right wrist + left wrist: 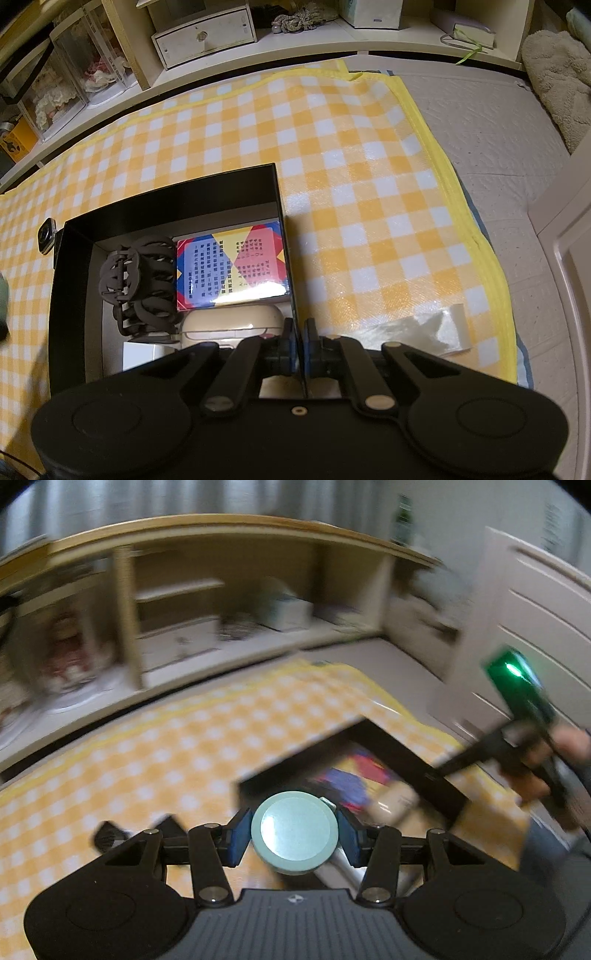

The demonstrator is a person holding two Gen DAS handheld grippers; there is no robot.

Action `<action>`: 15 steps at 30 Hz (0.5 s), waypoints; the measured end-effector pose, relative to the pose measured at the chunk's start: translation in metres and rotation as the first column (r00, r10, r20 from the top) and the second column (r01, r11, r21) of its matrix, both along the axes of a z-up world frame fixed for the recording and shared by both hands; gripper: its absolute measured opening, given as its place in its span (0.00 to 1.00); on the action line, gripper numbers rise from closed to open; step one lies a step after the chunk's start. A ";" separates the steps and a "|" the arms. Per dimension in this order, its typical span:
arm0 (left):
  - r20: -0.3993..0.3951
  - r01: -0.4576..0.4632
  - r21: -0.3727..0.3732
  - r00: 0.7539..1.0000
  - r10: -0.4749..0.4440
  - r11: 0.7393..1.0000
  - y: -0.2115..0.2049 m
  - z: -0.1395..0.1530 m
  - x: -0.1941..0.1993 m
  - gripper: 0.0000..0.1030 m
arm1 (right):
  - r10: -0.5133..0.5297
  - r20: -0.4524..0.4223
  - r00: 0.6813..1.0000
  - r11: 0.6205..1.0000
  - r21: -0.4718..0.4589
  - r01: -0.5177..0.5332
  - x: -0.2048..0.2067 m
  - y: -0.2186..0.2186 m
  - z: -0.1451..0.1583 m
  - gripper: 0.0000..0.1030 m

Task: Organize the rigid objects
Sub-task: 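Carry the green compact into the black tray and open the left tool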

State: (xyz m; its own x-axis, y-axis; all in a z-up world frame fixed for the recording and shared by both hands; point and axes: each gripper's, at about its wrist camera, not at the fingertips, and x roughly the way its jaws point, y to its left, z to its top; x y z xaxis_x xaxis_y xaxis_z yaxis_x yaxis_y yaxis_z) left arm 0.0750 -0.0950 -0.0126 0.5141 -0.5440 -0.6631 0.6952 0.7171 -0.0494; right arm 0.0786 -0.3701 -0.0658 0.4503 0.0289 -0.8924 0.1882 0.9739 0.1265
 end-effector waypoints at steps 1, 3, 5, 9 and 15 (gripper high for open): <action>-0.005 0.033 0.005 0.999 -0.033 0.999 -0.006 -0.003 -0.005 0.49 | 0.000 0.000 1.000 1.000 0.000 0.000 0.000 0.000 0.000 0.04; -0.009 0.081 0.016 0.997 -0.081 0.997 -0.015 -0.010 -0.010 0.49 | 0.000 0.000 1.000 1.000 0.000 0.000 0.000 0.000 0.000 0.04; -0.011 0.120 0.038 0.993 -0.119 0.992 -0.023 -0.017 -0.017 0.49 | 0.000 0.000 1.000 1.000 0.001 0.000 0.000 0.000 0.000 0.04; -0.028 0.155 0.076 0.988 -0.153 0.985 -0.030 -0.030 -0.019 0.49 | 0.000 0.000 1.000 1.000 0.001 0.000 0.000 0.000 0.000 0.04; -0.038 0.182 0.110 0.983 -0.179 0.977 -0.036 -0.038 -0.019 0.49 | 0.000 0.000 1.000 1.000 0.001 0.000 0.000 0.000 0.000 0.04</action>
State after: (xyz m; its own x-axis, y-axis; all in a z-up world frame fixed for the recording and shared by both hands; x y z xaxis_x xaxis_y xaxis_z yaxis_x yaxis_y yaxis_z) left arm 0.0557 -0.1306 -0.0509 0.3953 -0.5471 -0.7379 0.8130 0.5822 0.0039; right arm 0.0785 -0.3703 -0.0658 0.4504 0.0294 -0.8923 0.1887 0.9738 0.1273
